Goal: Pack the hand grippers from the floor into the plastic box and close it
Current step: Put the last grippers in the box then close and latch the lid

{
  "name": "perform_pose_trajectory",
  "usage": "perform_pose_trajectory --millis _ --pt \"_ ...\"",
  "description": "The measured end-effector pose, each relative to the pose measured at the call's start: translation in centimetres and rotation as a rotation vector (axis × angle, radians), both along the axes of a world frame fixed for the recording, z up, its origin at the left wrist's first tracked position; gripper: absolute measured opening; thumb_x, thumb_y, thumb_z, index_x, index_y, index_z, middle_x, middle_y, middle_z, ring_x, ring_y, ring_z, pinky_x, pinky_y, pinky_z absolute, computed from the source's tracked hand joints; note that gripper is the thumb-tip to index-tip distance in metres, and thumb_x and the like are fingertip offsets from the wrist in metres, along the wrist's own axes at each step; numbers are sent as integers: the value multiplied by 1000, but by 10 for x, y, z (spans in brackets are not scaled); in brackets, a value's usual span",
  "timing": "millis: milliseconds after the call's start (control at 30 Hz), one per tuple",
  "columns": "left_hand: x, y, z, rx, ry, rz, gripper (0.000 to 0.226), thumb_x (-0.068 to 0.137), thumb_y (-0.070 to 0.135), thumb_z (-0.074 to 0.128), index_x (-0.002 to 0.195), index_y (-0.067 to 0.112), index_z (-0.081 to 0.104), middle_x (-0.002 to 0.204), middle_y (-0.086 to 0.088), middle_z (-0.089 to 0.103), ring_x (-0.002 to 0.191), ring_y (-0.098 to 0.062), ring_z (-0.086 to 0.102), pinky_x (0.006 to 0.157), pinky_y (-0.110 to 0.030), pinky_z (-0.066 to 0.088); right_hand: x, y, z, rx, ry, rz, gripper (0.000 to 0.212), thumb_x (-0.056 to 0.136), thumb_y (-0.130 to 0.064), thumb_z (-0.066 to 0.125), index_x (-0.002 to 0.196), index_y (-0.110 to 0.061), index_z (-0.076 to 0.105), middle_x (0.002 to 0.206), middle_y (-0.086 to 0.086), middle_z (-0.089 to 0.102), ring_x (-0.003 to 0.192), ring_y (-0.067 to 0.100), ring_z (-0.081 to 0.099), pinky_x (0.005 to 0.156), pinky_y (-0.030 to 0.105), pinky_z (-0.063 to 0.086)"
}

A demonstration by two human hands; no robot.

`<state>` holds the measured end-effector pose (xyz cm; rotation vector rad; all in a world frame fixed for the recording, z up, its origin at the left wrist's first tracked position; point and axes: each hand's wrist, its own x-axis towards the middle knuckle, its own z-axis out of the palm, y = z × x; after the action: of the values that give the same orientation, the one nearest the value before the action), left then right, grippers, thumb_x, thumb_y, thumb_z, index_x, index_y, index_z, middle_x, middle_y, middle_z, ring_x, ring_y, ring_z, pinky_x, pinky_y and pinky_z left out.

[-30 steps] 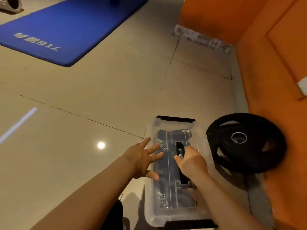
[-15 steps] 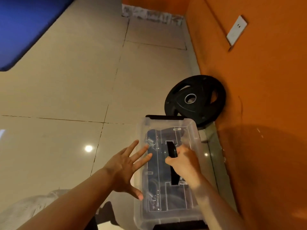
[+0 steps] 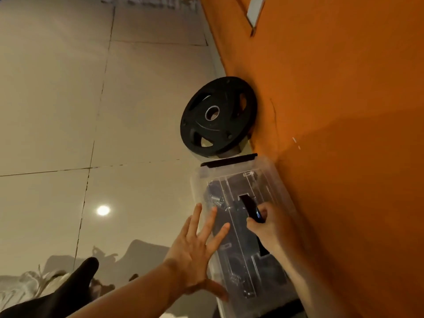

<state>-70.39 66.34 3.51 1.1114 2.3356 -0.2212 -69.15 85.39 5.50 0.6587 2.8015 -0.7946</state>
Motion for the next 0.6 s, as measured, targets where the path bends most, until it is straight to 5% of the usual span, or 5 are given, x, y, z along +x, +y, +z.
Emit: perform_pose_trajectory --millis 100,300,400,500,600 --pt "-3 0 -4 12 18 -2 125 54 98 25 132 29 -44 131 -11 -57 113 -39 -56 97 -52 -33 13 -6 -23 133 98 14 28 86 -30 60 109 -15 57 96 5 59 78 19 59 61 28 47" --pt "-6 -2 -11 21 -6 11 124 50 99 24 132 34 -43 130 -6 -59 116 -36 -55 105 -58 -24 43 -16 -46 450 231 81 52 90 -40 38 132 -13 51 129 9 55 116 25 49 89 45 45" --pt "-14 -6 -12 64 -26 14 118 53 97 25 133 40 -40 133 -3 -57 119 -32 -54 105 -58 -24 46 -15 -52 427 281 187 50 91 -26 49 140 -21 39 143 6 44 133 24 38 106 53 33" --pt "-23 -9 -14 107 11 -29 110 53 97 14 134 44 -37 140 -4 -50 125 -30 -49 108 -59 -18 43 -19 -55 401 232 194 74 77 -7 68 141 -20 34 145 10 42 137 27 35 109 56 25" --pt "-34 -9 -13 121 35 -86 108 47 97 -1 134 44 -36 142 -5 -47 128 -32 -45 109 -59 -13 40 -22 -57 442 214 157 75 72 -4 68 141 -16 39 144 13 43 136 29 36 109 55 24"
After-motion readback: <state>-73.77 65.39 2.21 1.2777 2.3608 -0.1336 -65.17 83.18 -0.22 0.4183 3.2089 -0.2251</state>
